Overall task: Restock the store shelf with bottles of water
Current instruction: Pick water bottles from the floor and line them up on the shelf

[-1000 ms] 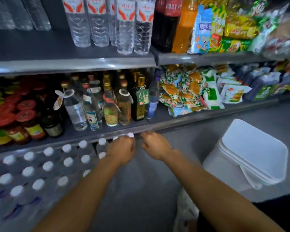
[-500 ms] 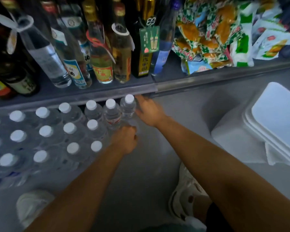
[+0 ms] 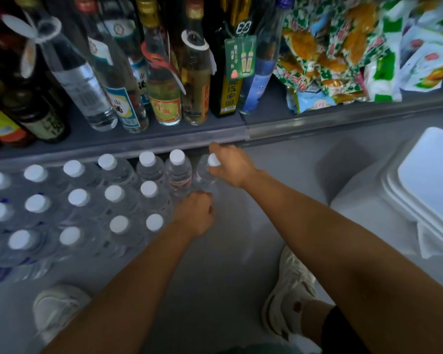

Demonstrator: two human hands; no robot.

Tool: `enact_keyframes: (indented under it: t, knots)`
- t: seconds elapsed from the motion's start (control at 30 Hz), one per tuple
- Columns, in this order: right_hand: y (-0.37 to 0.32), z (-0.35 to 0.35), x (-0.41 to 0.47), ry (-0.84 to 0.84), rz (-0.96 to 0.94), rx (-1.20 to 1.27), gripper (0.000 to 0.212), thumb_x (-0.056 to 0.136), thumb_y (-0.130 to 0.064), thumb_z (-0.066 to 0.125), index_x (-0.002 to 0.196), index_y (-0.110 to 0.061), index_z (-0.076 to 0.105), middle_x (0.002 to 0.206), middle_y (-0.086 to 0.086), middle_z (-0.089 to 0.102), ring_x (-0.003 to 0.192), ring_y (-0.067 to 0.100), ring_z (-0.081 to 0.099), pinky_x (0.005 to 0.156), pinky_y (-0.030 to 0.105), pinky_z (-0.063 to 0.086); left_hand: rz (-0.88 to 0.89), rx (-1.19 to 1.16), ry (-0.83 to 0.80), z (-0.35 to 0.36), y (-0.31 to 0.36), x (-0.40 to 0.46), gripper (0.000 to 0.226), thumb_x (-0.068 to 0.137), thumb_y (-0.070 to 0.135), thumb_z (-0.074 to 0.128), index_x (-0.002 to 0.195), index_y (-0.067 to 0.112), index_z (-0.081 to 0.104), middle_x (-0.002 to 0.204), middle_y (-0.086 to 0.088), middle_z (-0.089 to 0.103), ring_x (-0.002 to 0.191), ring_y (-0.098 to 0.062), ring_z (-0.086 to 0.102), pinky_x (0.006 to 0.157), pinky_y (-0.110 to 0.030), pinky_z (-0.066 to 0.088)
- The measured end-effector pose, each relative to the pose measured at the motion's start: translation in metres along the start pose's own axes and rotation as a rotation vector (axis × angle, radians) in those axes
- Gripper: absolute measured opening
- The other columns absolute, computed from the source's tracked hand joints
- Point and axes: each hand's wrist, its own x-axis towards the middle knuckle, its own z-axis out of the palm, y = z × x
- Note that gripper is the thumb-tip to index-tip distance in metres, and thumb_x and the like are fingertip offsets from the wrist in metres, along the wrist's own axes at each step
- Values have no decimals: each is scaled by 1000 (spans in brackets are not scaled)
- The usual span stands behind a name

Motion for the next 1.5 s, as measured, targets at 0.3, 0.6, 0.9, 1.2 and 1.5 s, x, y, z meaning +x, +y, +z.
enact_keyframes:
  t: [0.3, 0.6, 0.9, 1.2, 1.5]
  knots:
    - [-22, -96, -79, 175, 84, -51, 33, 80, -36, 68, 75, -9, 50, 87, 18, 60, 86, 36, 57, 61, 32, 34, 93, 74, 230, -94, 30, -41, 16, 88, 16, 49, 73, 13, 45, 96, -17, 62, 93, -37, 60, 69, -39, 47]
    - [-86, -237, -126, 559, 57, -13, 49, 75, -40, 68, 54, -12, 35, 53, 5, 35, 52, 21, 38, 47, 31, 24, 192, 183, 536, -227, 75, -91, 15, 90, 20, 48, 87, 15, 62, 95, -11, 64, 90, -34, 61, 64, -36, 44]
    - [-160, -355, -113, 918, -151, 81, 50, 80, -32, 65, 57, -17, 24, 54, 0, 24, 50, 14, 22, 47, 29, 15, 138, 277, 783, -364, 87, -113, 21, 91, 20, 48, 102, 10, 62, 111, -10, 61, 104, -34, 56, 77, -37, 46]
    - [-206, -431, -48, 1051, -180, 61, 49, 80, -34, 61, 58, -14, 22, 57, 1, 25, 53, 18, 21, 47, 32, 15, 143, 293, 874, -445, 70, -74, 17, 92, 17, 46, 92, 9, 61, 96, -5, 60, 88, -31, 57, 62, -34, 37]
    - [-214, -448, 30, 964, -111, 31, 51, 87, -33, 62, 59, -14, 23, 59, 2, 27, 52, 18, 24, 46, 31, 18, 114, 310, 866, -462, 34, -27, 17, 93, 20, 45, 95, 13, 61, 100, -5, 62, 90, -28, 57, 64, -32, 37]
